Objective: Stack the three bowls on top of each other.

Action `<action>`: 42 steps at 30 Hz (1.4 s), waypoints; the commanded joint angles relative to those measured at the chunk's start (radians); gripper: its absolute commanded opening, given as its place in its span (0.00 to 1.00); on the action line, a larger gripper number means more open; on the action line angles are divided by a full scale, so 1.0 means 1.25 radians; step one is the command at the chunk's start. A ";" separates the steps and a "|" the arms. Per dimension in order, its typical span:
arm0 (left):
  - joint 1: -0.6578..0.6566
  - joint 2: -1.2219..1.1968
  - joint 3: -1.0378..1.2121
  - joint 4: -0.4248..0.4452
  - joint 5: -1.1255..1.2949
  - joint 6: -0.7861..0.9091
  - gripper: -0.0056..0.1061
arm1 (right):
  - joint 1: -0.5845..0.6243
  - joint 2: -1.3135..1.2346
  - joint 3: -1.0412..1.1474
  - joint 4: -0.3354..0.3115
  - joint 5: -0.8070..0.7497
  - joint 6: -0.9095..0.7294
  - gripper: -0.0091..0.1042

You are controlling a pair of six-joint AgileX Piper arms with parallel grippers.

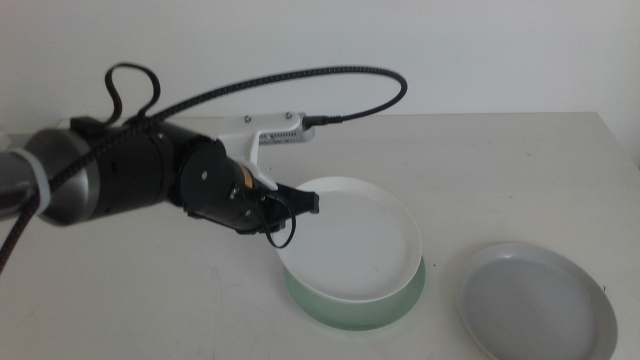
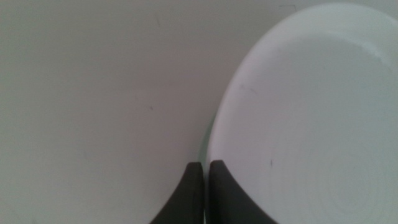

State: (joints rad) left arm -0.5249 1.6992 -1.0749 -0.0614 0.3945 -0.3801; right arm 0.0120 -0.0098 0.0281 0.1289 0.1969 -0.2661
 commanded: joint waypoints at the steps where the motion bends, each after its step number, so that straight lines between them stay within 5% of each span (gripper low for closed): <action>1: -0.004 -0.043 0.001 -0.020 -0.076 -0.009 0.05 | -0.006 -0.021 -0.005 -0.007 -0.059 -0.005 0.55; 24: -0.004 0.012 0.065 -0.087 -0.162 -0.009 0.09 | -0.006 -0.021 -0.005 -0.007 -0.060 -0.005 0.55; 27: -0.004 0.012 0.065 -0.087 -0.160 -0.008 0.22 | -0.006 -0.021 -0.005 -0.007 -0.060 -0.005 0.55; 35: -0.004 -0.051 0.050 -0.086 -0.127 0.077 0.95 | -0.006 -0.021 -0.005 -0.007 -0.060 -0.005 0.55; 42: -0.002 -0.259 -0.002 -0.086 0.028 0.248 0.99 | -0.006 -0.021 -0.005 -0.007 -0.060 -0.005 0.55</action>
State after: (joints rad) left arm -0.5249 1.4699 -1.0342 -0.1584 0.4207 -0.1292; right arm 0.0120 -0.0098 0.0281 0.1289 0.1969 -0.2661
